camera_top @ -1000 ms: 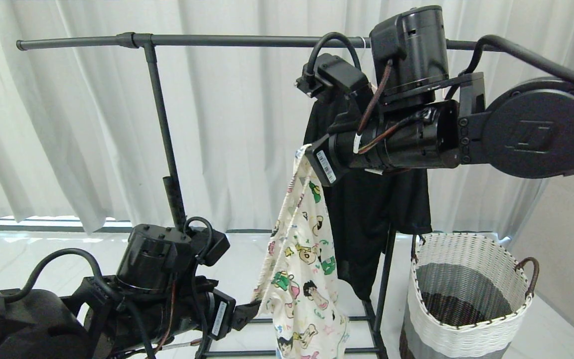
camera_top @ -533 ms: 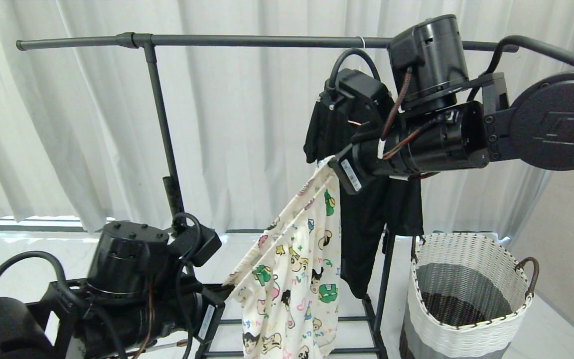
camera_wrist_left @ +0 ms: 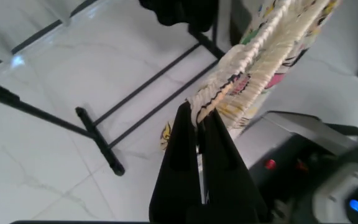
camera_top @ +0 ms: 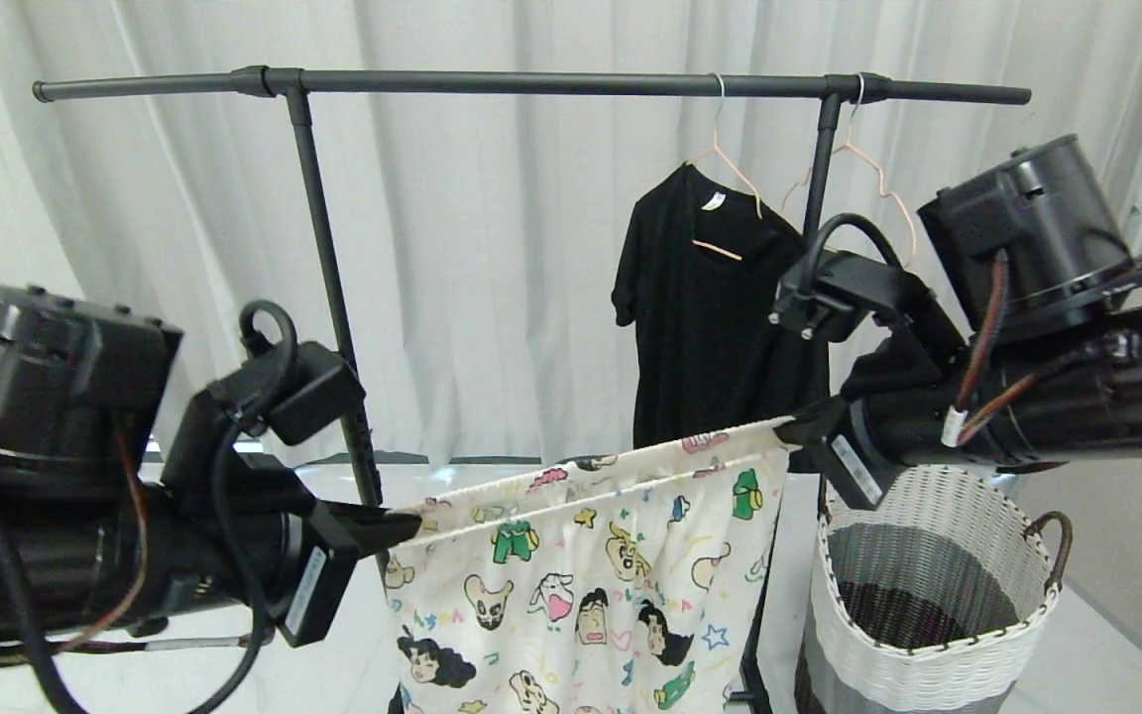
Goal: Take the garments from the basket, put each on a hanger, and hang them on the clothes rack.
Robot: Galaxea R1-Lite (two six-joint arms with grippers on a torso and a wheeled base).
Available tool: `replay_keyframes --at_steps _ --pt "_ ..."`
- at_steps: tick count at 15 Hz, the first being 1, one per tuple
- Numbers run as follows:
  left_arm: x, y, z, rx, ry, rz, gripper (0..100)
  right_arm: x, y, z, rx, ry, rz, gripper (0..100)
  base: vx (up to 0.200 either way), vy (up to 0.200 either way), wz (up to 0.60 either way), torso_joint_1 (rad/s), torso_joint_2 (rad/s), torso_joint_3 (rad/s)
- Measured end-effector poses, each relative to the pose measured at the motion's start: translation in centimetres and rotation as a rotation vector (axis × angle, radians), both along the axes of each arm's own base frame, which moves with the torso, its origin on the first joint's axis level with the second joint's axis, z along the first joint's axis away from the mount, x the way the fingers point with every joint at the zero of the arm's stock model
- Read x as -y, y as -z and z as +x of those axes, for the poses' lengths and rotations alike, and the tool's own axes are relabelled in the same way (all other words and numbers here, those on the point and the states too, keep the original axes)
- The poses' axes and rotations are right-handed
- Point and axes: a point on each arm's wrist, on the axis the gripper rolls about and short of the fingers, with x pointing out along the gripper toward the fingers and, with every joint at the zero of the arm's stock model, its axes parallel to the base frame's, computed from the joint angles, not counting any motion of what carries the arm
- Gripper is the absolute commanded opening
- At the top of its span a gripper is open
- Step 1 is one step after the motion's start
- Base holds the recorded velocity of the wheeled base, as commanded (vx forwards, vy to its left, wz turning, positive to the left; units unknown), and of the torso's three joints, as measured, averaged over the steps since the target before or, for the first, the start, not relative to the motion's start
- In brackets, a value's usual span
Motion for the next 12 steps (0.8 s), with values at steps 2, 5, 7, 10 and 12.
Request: replay_keyframes --at_steps 2,5,7,10,12 --pt "0.1 -4.3 -1.2 -0.007 0.05 -0.013 0 1.3 -0.8 -1.3 -0.001 0.012 0.018 0 0.0 0.0 0.0 0.0 0.0 0.0" --pt "0.8 -9.6 -3.4 0.041 0.16 -0.059 0 2.3 -3.9 -2.2 0.068 0.021 0.104 0 0.0 0.0 0.0 0.0 0.0 0.0" --pt "1.3 -11.2 -4.1 0.085 0.206 -0.09 0 3.0 -6.3 -2.6 0.105 0.029 0.142 0 0.0 0.0 0.0 0.0 0.0 0.0" --pt "1.6 -11.9 -4.8 0.113 0.246 -0.105 0 4.0 -8.9 -3.5 0.147 0.033 0.184 0 0.0 0.0 0.0 0.0 0.0 0.0" --pt "1.8 -12.3 -4.8 0.161 0.259 -0.132 0 5.3 -9.1 -5.1 0.103 0.008 0.16 0 0.0 0.0 0.0 0.0 0.0 0.0"
